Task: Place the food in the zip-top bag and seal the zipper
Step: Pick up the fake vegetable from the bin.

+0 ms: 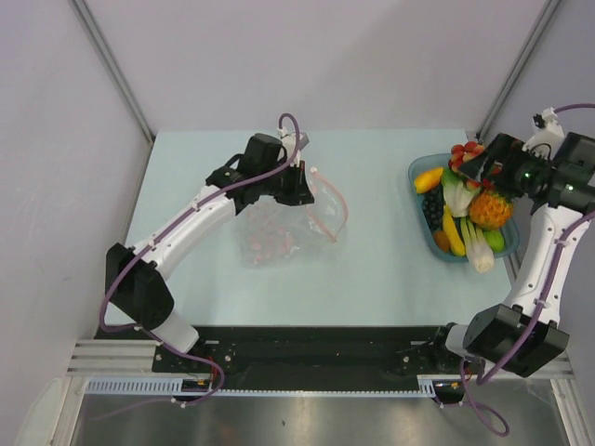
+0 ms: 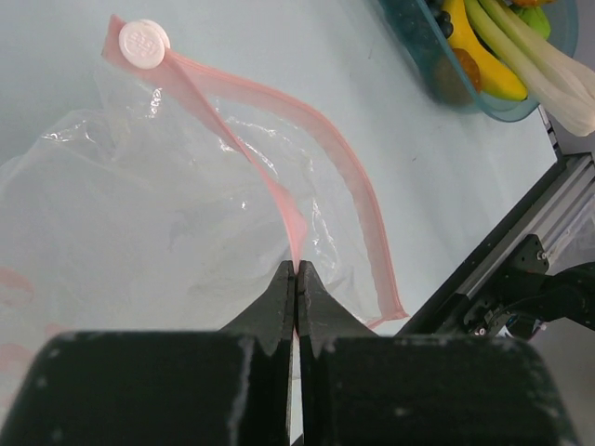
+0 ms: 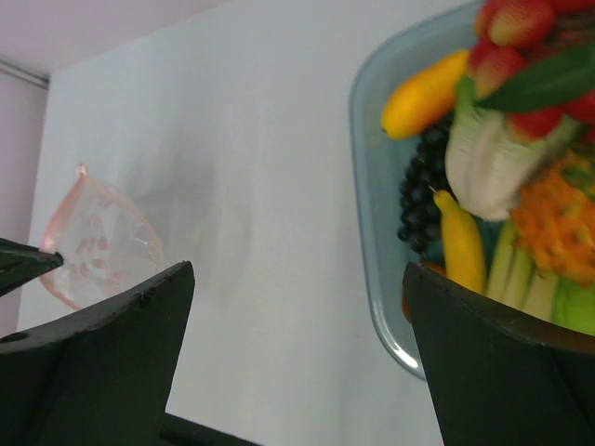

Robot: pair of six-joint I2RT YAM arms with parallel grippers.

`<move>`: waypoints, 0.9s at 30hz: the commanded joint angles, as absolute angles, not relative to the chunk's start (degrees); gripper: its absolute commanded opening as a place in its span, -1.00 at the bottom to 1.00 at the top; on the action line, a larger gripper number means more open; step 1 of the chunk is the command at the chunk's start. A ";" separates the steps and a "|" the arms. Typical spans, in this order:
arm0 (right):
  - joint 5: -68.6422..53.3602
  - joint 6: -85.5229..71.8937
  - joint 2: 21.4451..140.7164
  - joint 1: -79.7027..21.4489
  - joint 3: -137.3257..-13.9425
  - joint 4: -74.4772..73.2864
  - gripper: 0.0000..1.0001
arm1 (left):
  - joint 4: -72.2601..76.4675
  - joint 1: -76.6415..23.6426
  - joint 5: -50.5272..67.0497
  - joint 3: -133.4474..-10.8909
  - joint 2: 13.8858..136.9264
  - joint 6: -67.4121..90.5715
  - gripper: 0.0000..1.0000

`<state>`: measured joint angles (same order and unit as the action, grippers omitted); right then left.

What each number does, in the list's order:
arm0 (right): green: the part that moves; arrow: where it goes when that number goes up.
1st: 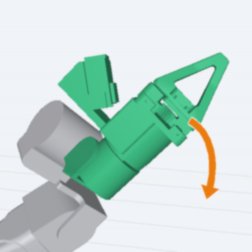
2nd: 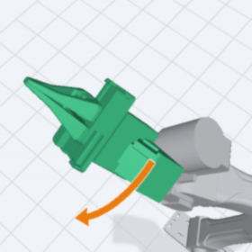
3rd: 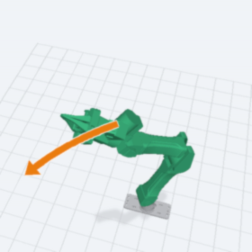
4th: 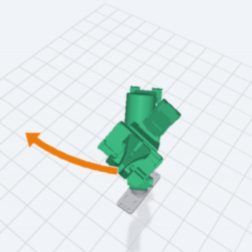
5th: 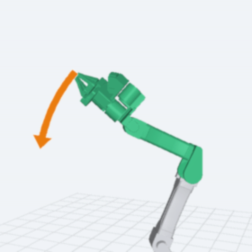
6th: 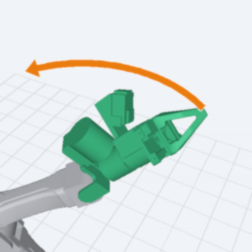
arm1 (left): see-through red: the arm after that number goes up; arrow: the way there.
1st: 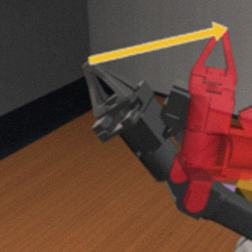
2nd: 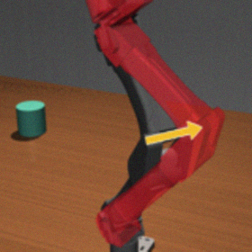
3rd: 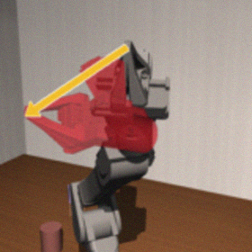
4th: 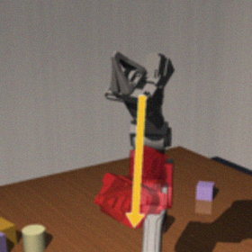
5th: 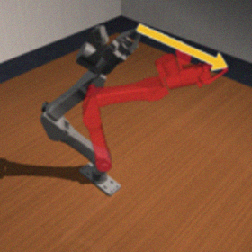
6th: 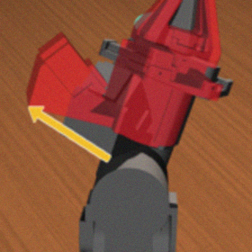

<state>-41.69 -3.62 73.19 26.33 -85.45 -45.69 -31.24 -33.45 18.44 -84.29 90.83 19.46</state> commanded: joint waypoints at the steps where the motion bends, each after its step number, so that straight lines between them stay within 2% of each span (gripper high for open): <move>1: -41.93 9.21 75.49 34.00 -90.69 -63.77 0.99 | -27.16 -33.13 20.04 -82.18 89.91 19.07 -1.00; 6: -37.54 21.87 79.01 38.76 -93.86 -73.99 0.99 | -24.44 -33.13 20.83 -78.58 88.86 19.95 -1.00; 14: -20.76 31.03 87.97 33.67 -93.35 -85.07 0.99 | -23.20 -33.13 22.41 -75.15 88.16 20.65 -1.00; 21: -7.93 27.34 85.35 29.10 -82.47 -78.50 1.00 | -22.76 -33.13 22.24 -75.23 88.07 19.60 -1.00; 27: -2.64 24.79 81.92 27.77 -73.13 -72.88 0.99 | -22.85 -33.13 22.06 -75.41 88.42 19.25 -1.00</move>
<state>-9.28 26.72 85.73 28.03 -76.31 -75.33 -24.60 -33.45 21.26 -74.89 90.70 19.51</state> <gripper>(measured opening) 0.994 0.006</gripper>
